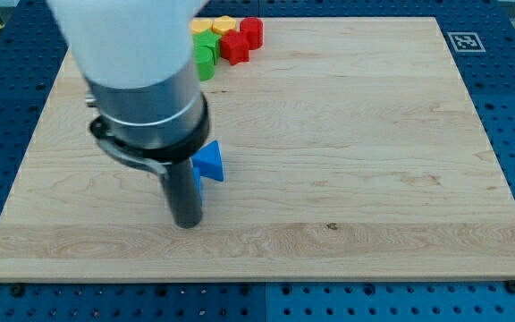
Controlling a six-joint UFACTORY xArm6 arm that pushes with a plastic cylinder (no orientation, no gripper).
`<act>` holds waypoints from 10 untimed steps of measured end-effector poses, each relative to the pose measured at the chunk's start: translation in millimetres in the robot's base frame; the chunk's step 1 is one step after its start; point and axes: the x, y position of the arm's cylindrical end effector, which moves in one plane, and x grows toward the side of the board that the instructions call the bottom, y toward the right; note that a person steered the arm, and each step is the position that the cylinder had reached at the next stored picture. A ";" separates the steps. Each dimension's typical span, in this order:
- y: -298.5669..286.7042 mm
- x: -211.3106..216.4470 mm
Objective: Move blue cube along with blue triangle towards red star
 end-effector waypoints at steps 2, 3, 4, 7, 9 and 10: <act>51.2 -3.1; 71.5 -6.0; 86.0 -8.0; -19.3 35.7; -36.6 -2.4; -26.6 -8.7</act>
